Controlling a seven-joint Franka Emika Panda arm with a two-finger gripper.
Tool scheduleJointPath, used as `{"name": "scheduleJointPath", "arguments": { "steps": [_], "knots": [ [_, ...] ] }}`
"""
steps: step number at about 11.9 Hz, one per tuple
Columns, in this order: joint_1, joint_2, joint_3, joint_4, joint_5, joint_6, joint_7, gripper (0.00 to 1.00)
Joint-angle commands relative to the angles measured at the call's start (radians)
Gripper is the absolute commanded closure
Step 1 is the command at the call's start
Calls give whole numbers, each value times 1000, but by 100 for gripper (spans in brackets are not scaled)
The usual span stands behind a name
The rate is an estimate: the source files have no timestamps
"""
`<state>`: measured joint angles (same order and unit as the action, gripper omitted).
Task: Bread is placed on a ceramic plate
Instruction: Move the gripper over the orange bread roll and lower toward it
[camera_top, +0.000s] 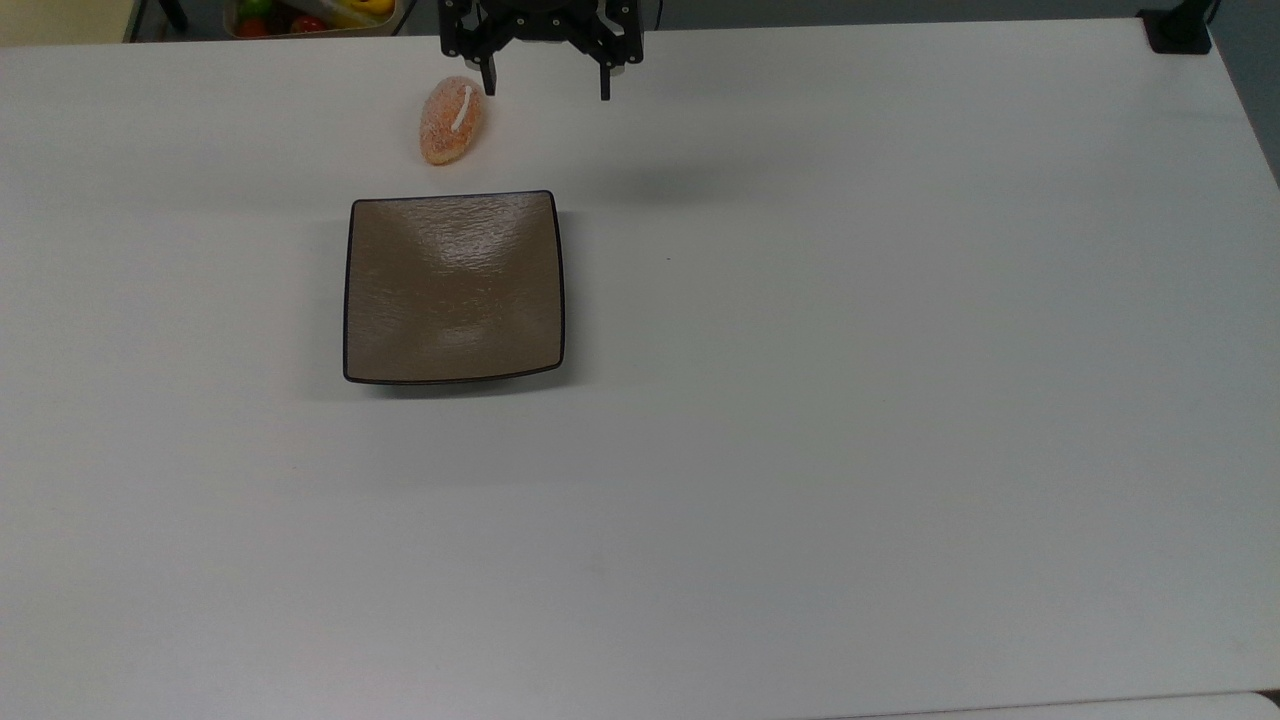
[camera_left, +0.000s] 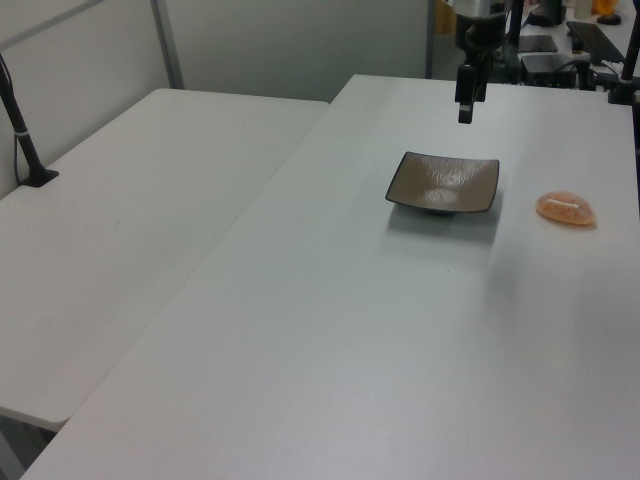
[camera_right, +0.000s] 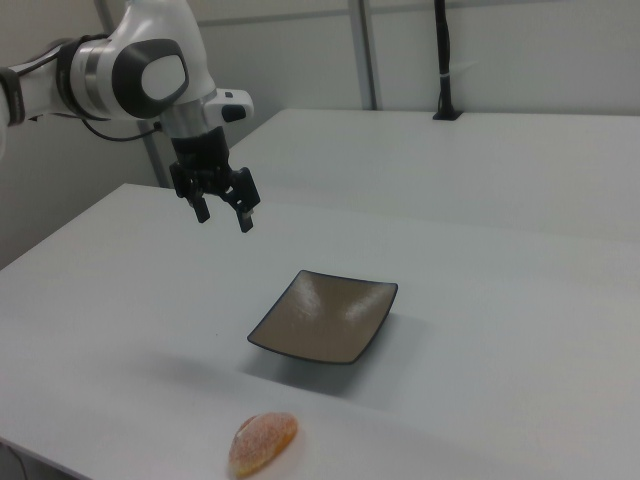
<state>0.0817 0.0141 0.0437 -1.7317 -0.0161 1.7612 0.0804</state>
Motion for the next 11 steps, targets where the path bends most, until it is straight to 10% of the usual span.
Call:
{"name": "scheduleJointPath", "arguments": {
  "steps": [1,6,11],
  "knots": [
    [-5,4,-5,11,4,12,-33,0],
    [-8,-16,-5,-15,5,5,-33,0],
    [-54,-207,-5,-257,5,26,-108,0]
  ]
}}
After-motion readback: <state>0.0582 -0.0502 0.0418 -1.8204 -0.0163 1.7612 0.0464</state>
